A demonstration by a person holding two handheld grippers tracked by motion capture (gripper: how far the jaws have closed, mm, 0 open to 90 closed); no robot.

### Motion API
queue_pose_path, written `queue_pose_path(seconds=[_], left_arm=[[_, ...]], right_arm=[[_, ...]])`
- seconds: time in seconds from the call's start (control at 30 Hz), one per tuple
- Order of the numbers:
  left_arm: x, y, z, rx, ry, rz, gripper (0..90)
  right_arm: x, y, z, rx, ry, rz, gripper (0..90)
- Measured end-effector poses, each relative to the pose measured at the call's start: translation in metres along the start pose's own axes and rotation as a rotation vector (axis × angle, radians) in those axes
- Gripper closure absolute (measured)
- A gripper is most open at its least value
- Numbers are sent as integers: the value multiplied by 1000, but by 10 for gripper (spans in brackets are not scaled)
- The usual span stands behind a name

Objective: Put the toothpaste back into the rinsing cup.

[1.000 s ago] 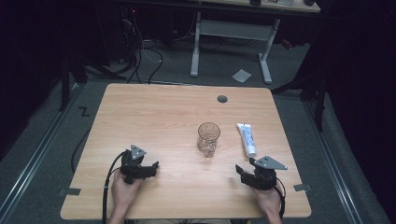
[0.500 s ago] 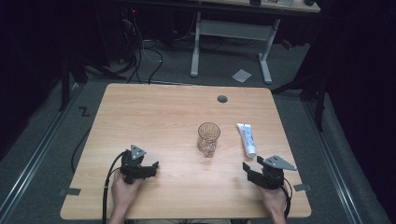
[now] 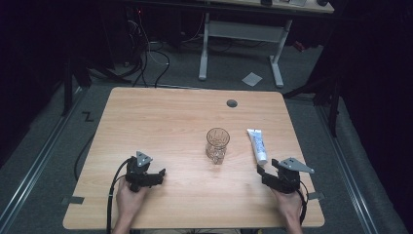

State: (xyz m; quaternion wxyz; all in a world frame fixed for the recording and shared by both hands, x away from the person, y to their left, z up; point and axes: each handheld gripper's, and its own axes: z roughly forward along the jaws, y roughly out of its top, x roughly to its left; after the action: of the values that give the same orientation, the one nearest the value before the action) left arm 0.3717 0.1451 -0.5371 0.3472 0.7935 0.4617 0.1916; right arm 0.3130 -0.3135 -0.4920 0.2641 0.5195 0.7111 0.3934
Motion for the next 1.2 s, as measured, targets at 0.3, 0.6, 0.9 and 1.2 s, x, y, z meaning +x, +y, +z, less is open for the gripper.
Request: queue_pose_path(seconds=[0.3,0.6,0.9,1.2], left_arm=[[0,0,0,0,0,0,148],[0,0,0,0,0,0,148],[0,0,0,0,0,0,148],[0,0,0,0,0,0,148]], right_arm=[[-8,12,-1,-17,-18,17,272],[-17,24,4,10,9,61,221],[-20,43,18,52,9,41,234],[-23,61,28,83,-19,35,283]])
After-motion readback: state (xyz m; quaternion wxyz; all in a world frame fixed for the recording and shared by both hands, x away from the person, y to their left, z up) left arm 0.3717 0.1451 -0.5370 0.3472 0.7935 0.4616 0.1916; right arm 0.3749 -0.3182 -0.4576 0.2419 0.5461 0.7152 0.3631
